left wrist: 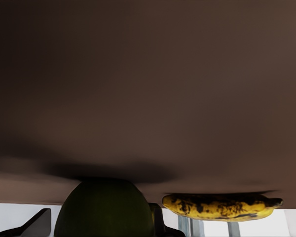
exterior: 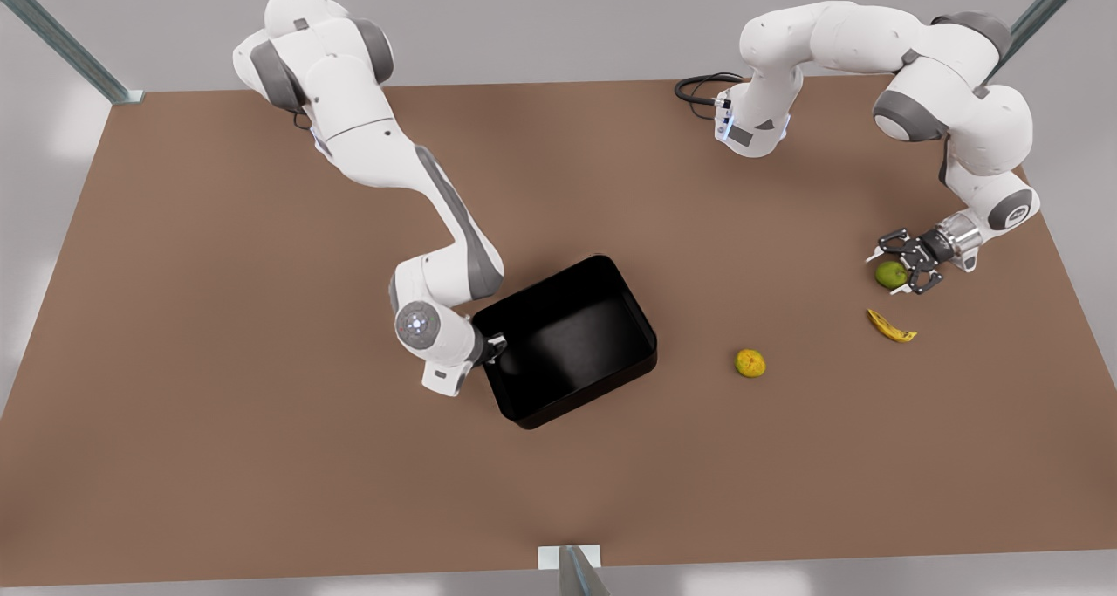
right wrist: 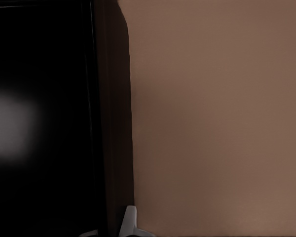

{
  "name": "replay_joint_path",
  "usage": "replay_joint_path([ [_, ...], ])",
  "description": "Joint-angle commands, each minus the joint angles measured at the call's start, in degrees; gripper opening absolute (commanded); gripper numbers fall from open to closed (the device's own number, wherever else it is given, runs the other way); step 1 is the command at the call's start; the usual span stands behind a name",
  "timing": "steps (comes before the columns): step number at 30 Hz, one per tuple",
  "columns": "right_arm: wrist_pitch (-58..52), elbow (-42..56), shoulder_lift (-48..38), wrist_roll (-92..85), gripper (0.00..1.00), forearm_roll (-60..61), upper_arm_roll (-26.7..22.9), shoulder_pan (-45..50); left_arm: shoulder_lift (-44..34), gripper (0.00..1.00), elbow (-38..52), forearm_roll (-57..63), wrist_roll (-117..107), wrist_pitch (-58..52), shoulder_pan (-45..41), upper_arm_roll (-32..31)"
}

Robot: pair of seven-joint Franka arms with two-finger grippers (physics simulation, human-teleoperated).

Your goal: Place the storage box in the middle with the right arm, and place the apple in the storage box with the left arm

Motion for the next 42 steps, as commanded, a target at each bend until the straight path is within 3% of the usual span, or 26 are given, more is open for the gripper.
replay_joint_path([
  [1,0.01,0.0,0.1,0.06,0.27,-0.1,0.0,0.0,0.0,0.94,0.0,-0.06,0.0,0.0,0.0,0.0],
  [2,0.18,-0.09,0.37,0.06,0.98,-0.1,0.0,0.0,0.0,0.83,0.0,-0.06,-0.09,0.0,0.0,0.0],
  [3,0.27,-0.09,0.37,0.06,1.0,-0.1,0.0,0.0,0.0,0.7,0.0,-0.06,-0.17,0.0,0.0,0.0],
  [6,0.01,-0.09,0.28,-0.03,1.0,-0.1,0.0,0.0,0.0,0.33,0.09,0.03,-0.18,-0.09,0.0,-0.09],
  [8,-0.17,0.0,0.19,-0.03,1.0,-0.1,0.0,0.0,0.08,0.26,0.17,0.38,0.35,0.0,0.0,-0.09],
  [13,-4.28,2.1,-2.79,0.06,1.0,-0.19,-2.01,-0.53,-1.67,0.26,1.05,0.82,-0.88,-1.4,0.0,0.09],
  [16,-32.57,7.2,-13.25,-0.47,1.0,-1.33,-12.47,-3.33,-6.5,0.26,1.32,4.58,-1.76,-2.11,-0.09,0.09],
  [19,-46.66,6.42,-25.03,-3.2,1.0,-18.73,-13.71,-12.3,-13.01,0.25,9.57,15.66,-1.93,-2.11,-0.44,-1.93],
  [23,-47.63,2.38,-32.24,-4.78,1.0,-23.66,-13.18,-18.37,-19.34,0.26,23.37,33.24,-5.8,-1.41,-0.44,-11.95],
  [26,-45.0,-0.7,-30.48,-4.69,1.0,-24.8,-13.01,-18.37,-21.89,0.26,32.52,50.91,-14.14,-0.44,-0.53,-26.71],
  [31,-43.85,-1.31,-31.62,-4.69,1.0,-25.42,-12.3,-18.55,-22.59,0.26,38.5,67.26,-34.44,1.49,-0.61,-49.65],
  [33,-43.85,-1.49,-32.68,-4.69,1.0,-26.56,-10.72,-19.87,-22.15,0.26,38.76,68.41,-43.85,4.48,-1.49,-55.1],
  [36,-43.59,-1.58,-33.12,-4.69,1.0,-26.73,-10.63,-19.95,-21.27,0.26,38.76,69.11,-58.61,11.16,-4.74,-61.61],
  [42,-43.59,-1.93,-32.85,-4.69,1.0,-26.73,-10.63,-20.13,-19.6,0.26,42.45,68.93,-84.8,21.44,-18.63,-62.23],
])
